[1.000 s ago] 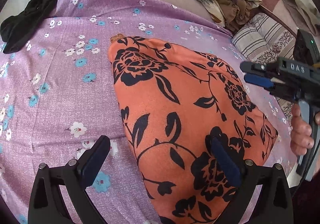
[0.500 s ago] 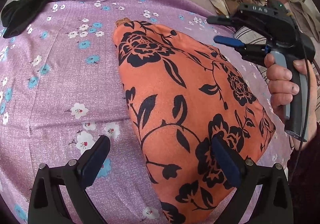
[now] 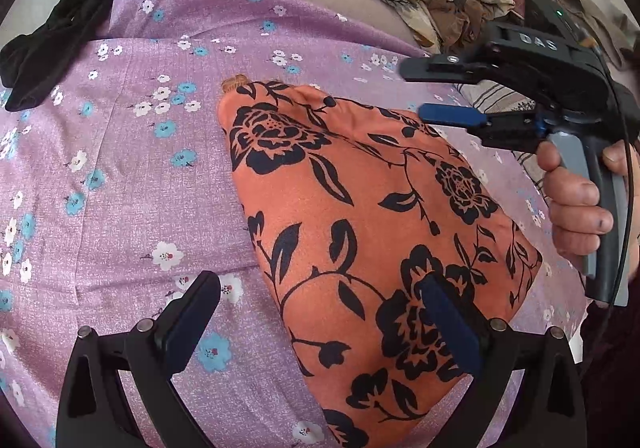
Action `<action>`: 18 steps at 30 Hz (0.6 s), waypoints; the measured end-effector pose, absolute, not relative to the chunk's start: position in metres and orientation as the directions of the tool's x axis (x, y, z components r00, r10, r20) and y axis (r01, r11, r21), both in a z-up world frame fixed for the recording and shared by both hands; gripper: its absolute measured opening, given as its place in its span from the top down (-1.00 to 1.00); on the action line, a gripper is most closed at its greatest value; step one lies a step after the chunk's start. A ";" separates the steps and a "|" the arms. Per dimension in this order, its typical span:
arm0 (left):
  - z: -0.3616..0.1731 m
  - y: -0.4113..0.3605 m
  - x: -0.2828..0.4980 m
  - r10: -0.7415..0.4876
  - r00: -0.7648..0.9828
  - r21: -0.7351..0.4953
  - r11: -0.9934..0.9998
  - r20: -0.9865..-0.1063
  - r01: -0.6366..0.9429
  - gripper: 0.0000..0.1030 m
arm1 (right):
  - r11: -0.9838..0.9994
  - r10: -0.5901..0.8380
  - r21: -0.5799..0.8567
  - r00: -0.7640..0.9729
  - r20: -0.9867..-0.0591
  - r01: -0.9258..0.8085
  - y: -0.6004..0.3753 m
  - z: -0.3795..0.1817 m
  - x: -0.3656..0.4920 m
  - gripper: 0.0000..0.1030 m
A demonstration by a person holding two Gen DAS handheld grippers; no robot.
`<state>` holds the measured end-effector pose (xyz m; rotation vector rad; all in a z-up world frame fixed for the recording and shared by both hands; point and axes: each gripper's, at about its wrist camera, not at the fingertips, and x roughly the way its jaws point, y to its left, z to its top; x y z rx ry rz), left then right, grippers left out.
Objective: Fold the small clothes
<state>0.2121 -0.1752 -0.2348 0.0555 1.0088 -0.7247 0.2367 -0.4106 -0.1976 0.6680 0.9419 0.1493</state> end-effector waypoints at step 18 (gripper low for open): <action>-0.243 -0.189 0.213 -0.460 0.332 -0.218 0.797 -0.824 0.563 -0.95 | 0.749 0.433 0.594 0.462 -0.774 0.293 -0.529 -0.255 0.155 -0.12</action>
